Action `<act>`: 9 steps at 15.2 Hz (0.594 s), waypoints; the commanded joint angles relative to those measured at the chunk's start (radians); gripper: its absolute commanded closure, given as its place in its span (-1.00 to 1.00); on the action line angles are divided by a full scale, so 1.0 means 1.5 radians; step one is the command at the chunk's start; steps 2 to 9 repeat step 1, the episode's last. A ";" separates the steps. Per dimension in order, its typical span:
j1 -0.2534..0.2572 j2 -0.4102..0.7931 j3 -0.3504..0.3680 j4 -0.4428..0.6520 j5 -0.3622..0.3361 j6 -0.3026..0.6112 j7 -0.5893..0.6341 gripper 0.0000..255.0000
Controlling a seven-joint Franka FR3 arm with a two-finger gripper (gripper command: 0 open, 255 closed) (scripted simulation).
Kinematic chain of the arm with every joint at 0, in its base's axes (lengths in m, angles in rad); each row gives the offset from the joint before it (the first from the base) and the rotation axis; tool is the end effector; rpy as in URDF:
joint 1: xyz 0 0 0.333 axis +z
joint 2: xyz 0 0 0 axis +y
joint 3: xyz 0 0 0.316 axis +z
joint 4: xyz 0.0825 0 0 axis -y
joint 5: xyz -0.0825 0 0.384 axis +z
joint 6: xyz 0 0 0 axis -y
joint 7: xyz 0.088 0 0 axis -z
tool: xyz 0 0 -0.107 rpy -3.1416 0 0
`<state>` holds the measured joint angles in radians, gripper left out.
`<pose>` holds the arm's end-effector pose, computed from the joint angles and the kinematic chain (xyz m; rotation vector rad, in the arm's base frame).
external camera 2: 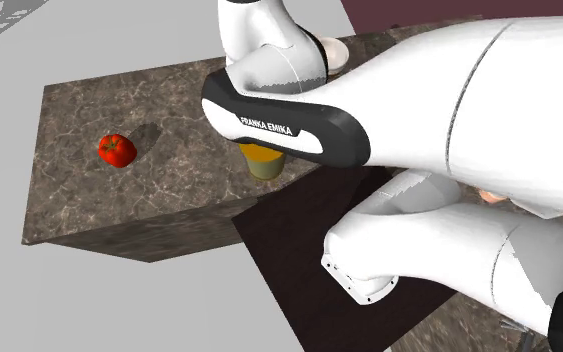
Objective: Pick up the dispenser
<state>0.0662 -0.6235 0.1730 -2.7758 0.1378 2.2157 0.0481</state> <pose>0.3344 0.0809 0.3916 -3.1183 -0.1283 -0.0907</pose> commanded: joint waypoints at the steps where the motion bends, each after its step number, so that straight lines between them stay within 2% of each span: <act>1: 0.000 -0.003 -0.001 0.004 -0.001 -0.006 0.000 1.00; 9: 0.000 -0.003 -0.001 0.004 -0.001 -0.006 0.000 1.00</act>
